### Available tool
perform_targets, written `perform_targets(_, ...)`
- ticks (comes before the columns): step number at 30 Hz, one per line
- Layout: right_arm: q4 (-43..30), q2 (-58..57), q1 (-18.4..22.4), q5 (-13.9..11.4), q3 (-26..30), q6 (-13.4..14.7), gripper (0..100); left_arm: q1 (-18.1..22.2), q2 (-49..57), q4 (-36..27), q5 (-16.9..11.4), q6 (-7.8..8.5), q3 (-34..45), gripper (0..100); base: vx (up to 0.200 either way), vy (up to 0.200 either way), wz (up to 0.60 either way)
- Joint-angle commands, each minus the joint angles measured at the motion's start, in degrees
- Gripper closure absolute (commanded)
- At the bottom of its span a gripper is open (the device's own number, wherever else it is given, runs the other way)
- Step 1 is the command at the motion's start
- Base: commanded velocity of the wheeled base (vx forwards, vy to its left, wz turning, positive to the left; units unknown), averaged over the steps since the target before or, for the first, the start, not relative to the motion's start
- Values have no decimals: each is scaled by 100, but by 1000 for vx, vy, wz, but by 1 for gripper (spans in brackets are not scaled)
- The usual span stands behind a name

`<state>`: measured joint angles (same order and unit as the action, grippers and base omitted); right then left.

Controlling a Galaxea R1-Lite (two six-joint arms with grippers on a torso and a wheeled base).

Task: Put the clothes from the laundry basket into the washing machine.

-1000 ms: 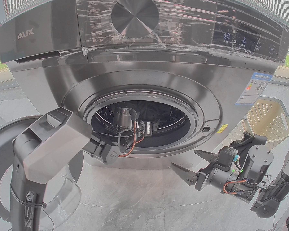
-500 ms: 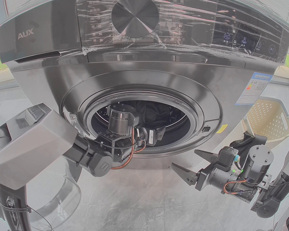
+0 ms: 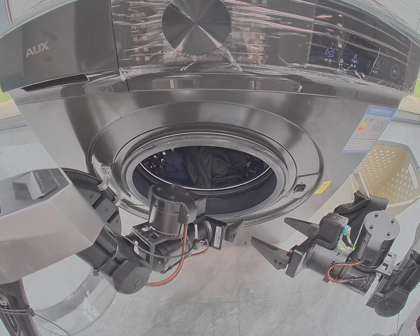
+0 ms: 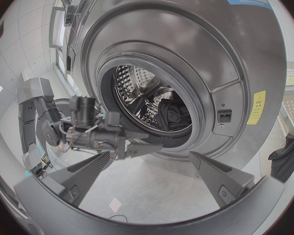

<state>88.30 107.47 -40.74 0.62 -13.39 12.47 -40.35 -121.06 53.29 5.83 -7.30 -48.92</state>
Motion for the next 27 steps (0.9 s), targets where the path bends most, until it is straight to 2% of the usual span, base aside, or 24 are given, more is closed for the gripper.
perform_targets(1,-5,-156,40,-1,99,1,0,-386,900,534,-187,-52,1139,0,0,0,0)
perform_targets(8,-5,-657,57,-1,477,-8,0,-421,1823,1149,-170,-52,2264,0,0,0,0)
perform_targets(15,-5,-1176,75,-1,1048,-34,0,-368,2526,1861,-143,-34,3046,0,-200,0,0)
perform_targets(27,-111,-1941,558,8,1339,-122,0,71,3590,1896,-170,-61,3591,0,-200,0,0)
